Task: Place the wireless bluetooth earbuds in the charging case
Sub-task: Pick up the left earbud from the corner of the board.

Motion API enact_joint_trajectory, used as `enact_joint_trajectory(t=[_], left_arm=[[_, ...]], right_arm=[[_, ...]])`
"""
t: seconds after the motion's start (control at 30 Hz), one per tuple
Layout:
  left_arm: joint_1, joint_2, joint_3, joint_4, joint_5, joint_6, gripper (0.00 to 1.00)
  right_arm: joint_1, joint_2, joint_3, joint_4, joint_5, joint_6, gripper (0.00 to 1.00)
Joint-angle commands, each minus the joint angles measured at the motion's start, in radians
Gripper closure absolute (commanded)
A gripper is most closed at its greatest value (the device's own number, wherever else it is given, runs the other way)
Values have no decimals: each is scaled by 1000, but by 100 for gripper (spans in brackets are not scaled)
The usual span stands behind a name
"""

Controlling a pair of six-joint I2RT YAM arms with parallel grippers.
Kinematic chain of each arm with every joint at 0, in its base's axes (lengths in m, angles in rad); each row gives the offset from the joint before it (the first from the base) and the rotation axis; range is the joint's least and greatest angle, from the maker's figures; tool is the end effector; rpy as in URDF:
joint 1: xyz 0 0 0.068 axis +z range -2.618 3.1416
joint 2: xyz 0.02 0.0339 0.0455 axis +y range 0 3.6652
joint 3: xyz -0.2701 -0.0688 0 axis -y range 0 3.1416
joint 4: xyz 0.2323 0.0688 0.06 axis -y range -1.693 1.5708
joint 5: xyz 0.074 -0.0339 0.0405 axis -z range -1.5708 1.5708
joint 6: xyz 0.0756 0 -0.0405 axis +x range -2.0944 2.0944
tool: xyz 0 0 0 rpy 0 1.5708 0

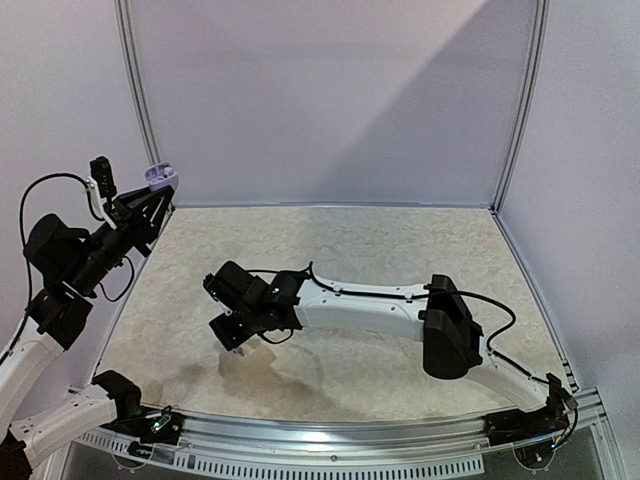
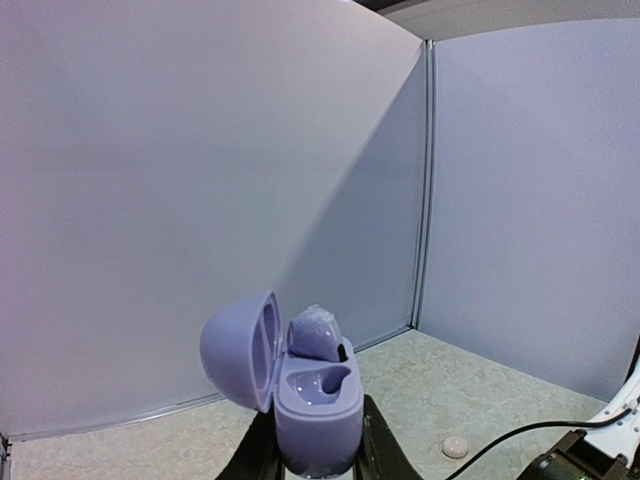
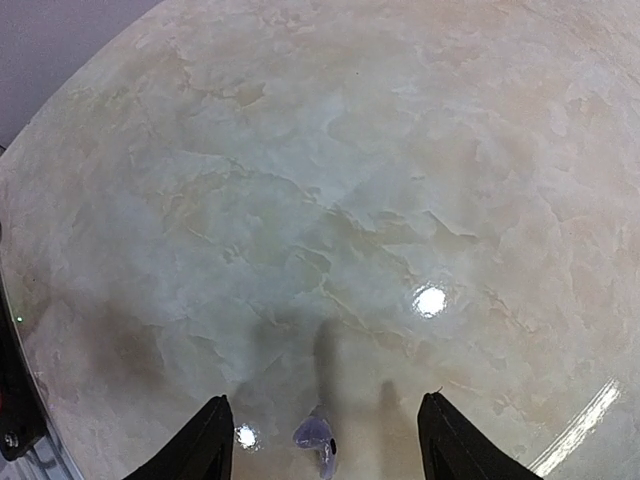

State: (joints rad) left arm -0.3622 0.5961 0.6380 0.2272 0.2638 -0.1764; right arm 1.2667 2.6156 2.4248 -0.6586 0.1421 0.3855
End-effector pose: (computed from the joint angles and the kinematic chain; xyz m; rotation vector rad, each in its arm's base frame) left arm 0.1499 -0.0779 0.3739 0.3509 1.2910 -0.6290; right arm 0.1873 0.5610 0.1522 -1.0027 2.2835 0.5712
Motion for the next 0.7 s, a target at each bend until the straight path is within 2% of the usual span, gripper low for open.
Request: enact_joint_trajectory(t=[0.0, 0.13, 0.67], left_arm=[[10, 16, -22, 24, 18, -1, 100], [11, 21, -25, 28, 21, -2, 100], [11, 30, -25, 24, 22, -6, 100]], right_arm=[[19, 47, 48, -30, 3, -21, 35], [24, 77, 51, -44, -7, -18, 36], [25, 112, 48, -83, 18, -12, 58]])
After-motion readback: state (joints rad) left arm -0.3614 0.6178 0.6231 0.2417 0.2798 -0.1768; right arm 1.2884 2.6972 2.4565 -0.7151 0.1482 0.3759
